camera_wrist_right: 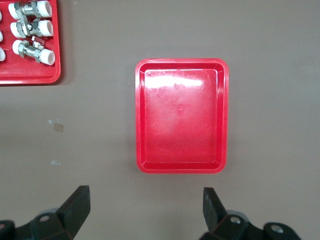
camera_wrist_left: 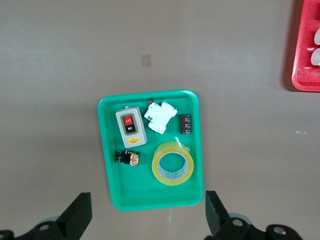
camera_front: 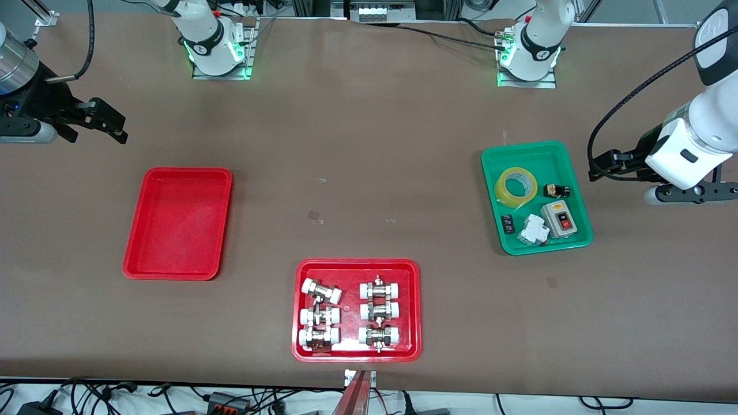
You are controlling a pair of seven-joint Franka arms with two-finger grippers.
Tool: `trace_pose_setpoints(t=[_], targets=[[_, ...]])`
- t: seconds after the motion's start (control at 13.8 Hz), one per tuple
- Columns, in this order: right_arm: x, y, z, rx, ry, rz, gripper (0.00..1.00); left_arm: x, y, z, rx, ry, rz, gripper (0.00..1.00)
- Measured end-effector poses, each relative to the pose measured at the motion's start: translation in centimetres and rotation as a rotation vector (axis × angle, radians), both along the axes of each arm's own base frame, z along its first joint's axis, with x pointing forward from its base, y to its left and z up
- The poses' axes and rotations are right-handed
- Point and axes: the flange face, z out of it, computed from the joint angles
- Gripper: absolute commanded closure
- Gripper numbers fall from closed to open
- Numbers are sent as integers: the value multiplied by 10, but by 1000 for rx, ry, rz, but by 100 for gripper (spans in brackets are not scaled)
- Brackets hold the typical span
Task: Left arm passes tape to right arm into tray
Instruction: 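Move the left gripper over the tape roll on the green tray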
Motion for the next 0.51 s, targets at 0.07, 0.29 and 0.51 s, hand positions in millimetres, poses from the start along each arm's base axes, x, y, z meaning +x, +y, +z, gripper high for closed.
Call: trace_pose_setpoints(t=[0.07, 0.29, 0.51], targets=[[0, 0, 0, 0, 0, 0, 0, 0, 0, 0, 0, 0, 0, 0], [1, 0, -1, 0, 0, 1, 0, 1, 1, 1, -1, -10, 2, 0], [2, 1, -2, 0, 3, 2, 0, 6, 14, -3, -5, -18, 22, 0]])
